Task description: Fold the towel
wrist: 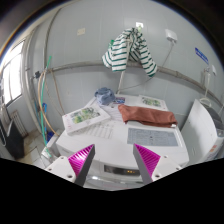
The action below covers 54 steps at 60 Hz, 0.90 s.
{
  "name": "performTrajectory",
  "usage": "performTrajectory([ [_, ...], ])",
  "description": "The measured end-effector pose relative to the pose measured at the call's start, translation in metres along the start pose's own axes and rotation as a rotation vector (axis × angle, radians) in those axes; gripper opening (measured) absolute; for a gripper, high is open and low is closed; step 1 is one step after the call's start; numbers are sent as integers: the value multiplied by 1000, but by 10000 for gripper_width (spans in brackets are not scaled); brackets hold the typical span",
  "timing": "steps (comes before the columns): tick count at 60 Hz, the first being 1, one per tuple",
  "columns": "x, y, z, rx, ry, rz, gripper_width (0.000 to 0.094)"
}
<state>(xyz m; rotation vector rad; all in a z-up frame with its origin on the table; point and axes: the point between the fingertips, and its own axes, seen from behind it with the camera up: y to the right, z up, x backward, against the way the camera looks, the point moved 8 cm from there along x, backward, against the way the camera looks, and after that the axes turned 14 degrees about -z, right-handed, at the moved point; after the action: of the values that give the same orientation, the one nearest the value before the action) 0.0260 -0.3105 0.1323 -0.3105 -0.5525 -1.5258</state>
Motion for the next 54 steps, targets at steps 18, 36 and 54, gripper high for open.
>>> performTrajectory([
  [18, -129, 58, 51, 69, 45, -82, 782],
  [36, -263, 114, 60, 117, -37, -63, 714],
  [54, -239, 176, 20, 130, -16, -56, 29],
])
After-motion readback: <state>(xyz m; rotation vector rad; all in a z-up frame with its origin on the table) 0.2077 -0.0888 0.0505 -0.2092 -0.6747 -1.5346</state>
